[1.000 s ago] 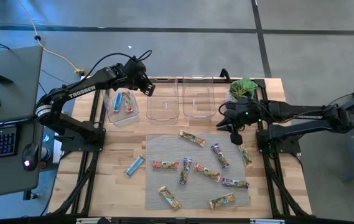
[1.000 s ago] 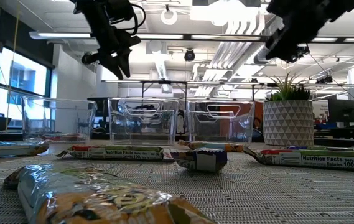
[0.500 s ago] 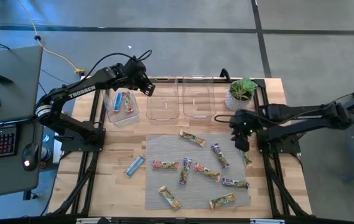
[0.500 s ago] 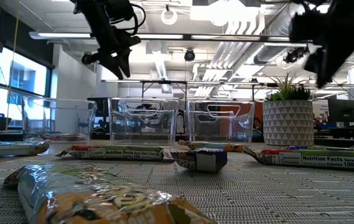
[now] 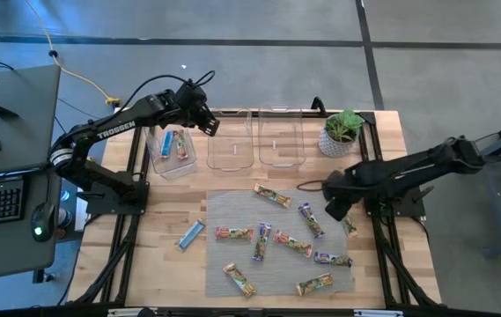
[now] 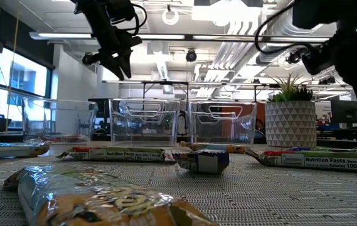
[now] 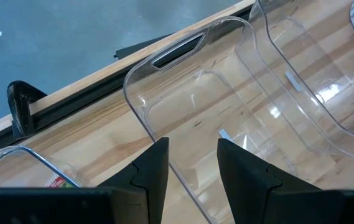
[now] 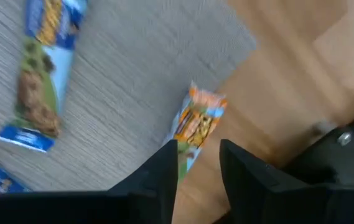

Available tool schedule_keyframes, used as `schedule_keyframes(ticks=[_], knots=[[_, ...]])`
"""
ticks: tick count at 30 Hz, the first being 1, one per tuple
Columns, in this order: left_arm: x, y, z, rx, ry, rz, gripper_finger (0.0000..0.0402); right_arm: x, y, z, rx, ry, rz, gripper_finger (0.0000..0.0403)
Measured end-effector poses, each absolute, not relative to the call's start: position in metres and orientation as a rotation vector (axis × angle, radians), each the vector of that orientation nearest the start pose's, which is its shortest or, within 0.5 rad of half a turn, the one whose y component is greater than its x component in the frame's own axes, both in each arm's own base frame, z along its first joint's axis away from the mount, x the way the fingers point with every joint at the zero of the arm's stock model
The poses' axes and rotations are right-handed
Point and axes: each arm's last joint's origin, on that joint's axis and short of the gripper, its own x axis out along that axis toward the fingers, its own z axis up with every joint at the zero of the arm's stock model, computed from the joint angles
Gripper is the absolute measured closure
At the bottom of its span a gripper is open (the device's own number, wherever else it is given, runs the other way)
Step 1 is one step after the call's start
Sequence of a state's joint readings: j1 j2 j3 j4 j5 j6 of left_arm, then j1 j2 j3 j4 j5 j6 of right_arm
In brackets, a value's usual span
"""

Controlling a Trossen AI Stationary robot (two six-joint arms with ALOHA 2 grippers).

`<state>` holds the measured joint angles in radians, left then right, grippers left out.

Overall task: Pick and place Granola Bars by type
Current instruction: Put the yellow granola bar into the middle transparent bin

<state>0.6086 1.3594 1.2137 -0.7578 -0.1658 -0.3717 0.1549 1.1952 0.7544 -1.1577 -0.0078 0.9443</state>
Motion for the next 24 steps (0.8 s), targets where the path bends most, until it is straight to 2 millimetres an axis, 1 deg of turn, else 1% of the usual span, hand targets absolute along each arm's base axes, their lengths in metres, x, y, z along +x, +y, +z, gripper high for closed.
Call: schedule_keyframes(ticks=[5,10,13,15,17,21,24], knots=[[0.223,0.161,0.31,-0.532,0.763,0.884,0.027,0.176,0.038,0.186,0.672,1.647,-0.575,0.0286],[0.223,0.161,0.31,-0.532,0.763,0.884,0.027,0.183,0.042,0.177,0.636,1.662,-0.571,0.0269],[0.223,0.161,0.31,-0.532,0.763,0.884,0.027,0.183,0.041,0.176,0.564,1.677,-0.519,0.0261],[0.223,0.161,0.31,-0.532,0.763,0.884,0.027,0.177,0.04,0.177,0.545,1.744,-0.52,0.0258],[0.223,0.161,0.31,-0.532,0.763,0.884,0.027,0.17,0.04,0.179,0.565,1.81,-0.542,0.0257],[0.223,0.161,0.31,-0.532,0.763,0.884,0.027,0.171,0.04,0.179,0.603,1.79,-0.59,0.0258],[0.223,0.161,0.31,-0.532,0.763,0.884,0.027,0.171,0.039,0.179,0.574,1.771,-0.617,0.0257]])
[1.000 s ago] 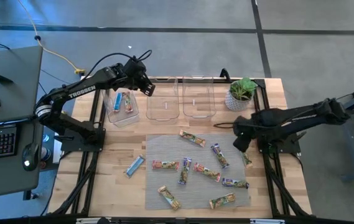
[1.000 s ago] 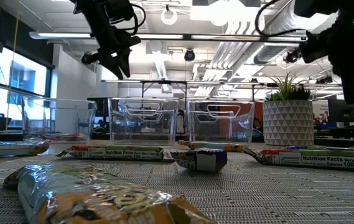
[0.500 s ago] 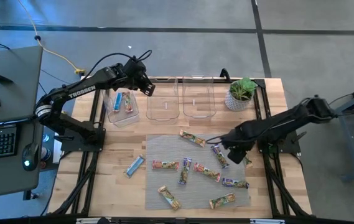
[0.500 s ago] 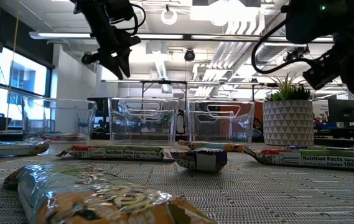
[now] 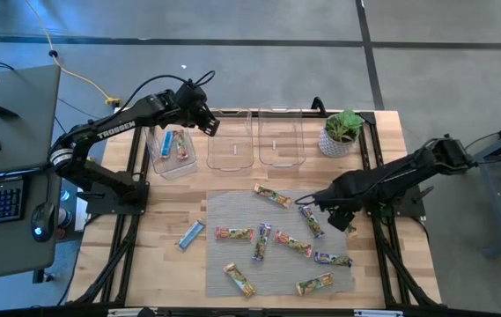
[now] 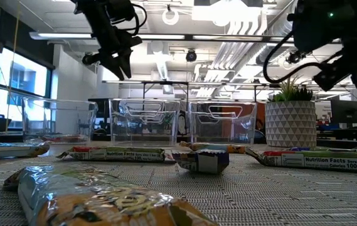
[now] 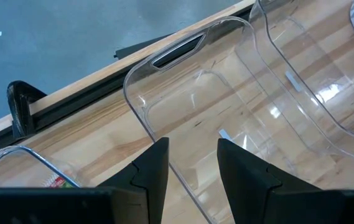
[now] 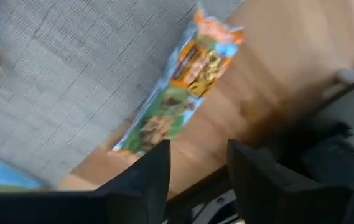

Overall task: Pick and place Granola Bars by type
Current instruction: Put the yellow granola bar into the middle transparent bin

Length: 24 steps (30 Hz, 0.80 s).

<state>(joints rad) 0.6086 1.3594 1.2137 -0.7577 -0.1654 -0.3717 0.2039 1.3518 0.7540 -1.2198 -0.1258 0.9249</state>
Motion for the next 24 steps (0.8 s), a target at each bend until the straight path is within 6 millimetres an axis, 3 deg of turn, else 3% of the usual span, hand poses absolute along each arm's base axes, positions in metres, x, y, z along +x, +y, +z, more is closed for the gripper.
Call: schedule_keyframes(ticks=[7,11,15,24], knots=[[0.223,0.161,0.31,-0.532,0.763,0.884,0.027,0.18,0.044,0.178,0.64,1.7,-0.566,0.0257],[0.223,0.161,0.31,-0.532,0.762,0.884,0.027,0.178,0.043,0.177,0.581,1.658,-0.652,0.0257],[0.223,0.161,0.31,-0.532,0.763,0.884,0.027,0.176,0.046,0.178,0.681,1.662,-0.746,0.0257],[0.223,0.161,0.31,-0.532,0.763,0.884,0.027,0.173,0.054,0.178,0.725,1.587,-0.89,0.0255]])
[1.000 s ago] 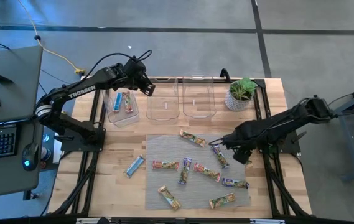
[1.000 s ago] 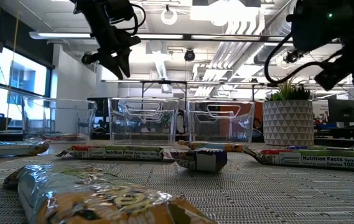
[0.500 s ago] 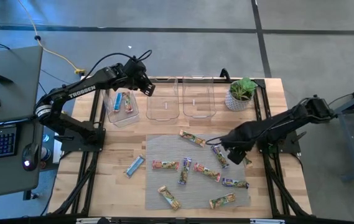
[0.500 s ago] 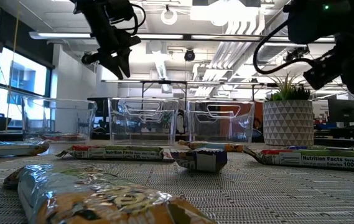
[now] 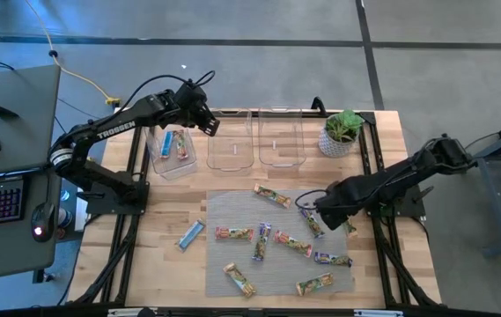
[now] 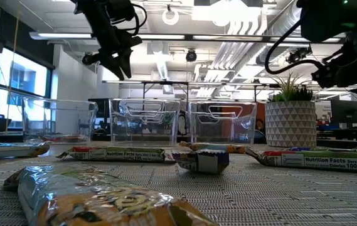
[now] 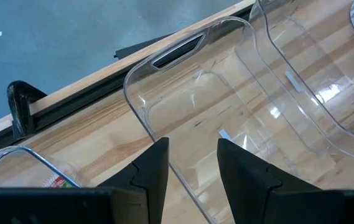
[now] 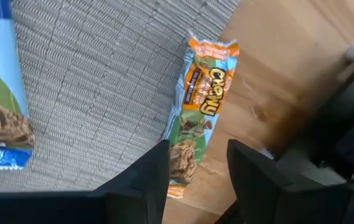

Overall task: Pick and place Granola Bars by type
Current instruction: Put the yellow granola bar into the middle transparent bin

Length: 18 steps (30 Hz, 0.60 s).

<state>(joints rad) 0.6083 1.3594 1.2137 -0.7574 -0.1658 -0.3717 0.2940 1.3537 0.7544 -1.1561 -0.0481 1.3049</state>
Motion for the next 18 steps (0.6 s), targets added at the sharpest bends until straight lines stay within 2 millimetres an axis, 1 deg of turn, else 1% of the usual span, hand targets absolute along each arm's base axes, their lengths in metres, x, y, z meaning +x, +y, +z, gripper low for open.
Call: schedule_keyframes(ticks=[3,8,11,13,18], knots=[[0.223,0.161,0.31,-0.532,0.762,0.885,0.027,0.172,0.059,0.178,0.743,1.564,-0.925,0.0249],[0.223,0.161,0.31,-0.532,0.763,0.884,0.027,0.171,0.067,0.177,0.704,1.503,-0.93,0.0232],[0.223,0.161,0.31,-0.532,0.763,0.885,0.027,0.171,0.07,0.175,0.723,1.478,-0.927,0.022],[0.223,0.161,0.31,-0.532,0.763,0.884,0.027,0.17,0.07,0.169,0.735,1.472,-0.926,0.0213],[0.223,0.161,0.31,-0.532,0.763,0.884,0.027,0.158,0.069,0.144,0.729,1.478,-0.907,0.0206]])
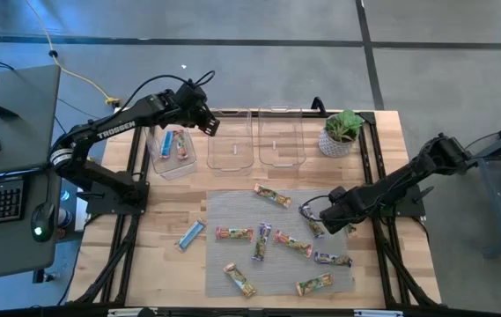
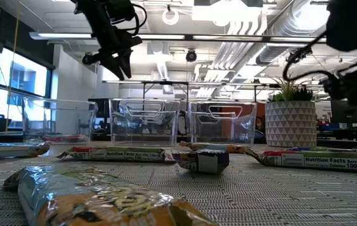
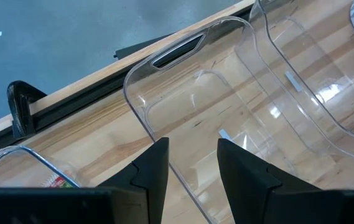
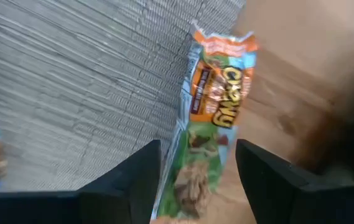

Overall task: Pick and place Granola Bars by type
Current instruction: Put the yellow granola bar into the middle transparent bin

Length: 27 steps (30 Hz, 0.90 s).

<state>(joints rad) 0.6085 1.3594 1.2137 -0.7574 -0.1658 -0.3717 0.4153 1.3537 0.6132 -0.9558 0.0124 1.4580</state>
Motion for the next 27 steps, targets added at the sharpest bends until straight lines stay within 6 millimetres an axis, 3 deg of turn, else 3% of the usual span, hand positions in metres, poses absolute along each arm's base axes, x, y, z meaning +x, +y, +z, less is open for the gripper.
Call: schedule_keyframes(ticks=[10,14,20,27], knots=[[0.223,0.161,0.31,-0.532,0.763,0.885,0.027,0.147,0.065,0.125,0.71,1.488,-0.858,0.0207],[0.223,0.161,0.31,-0.532,0.763,0.885,0.027,0.147,0.064,0.123,0.703,1.481,-0.83,0.0231],[0.223,0.161,0.31,-0.532,0.763,0.884,0.027,0.15,0.063,0.144,0.64,1.392,-0.808,0.0281],[0.223,0.161,0.31,-0.532,0.763,0.884,0.027,0.155,0.061,0.173,0.571,1.216,-0.727,0.0288]])
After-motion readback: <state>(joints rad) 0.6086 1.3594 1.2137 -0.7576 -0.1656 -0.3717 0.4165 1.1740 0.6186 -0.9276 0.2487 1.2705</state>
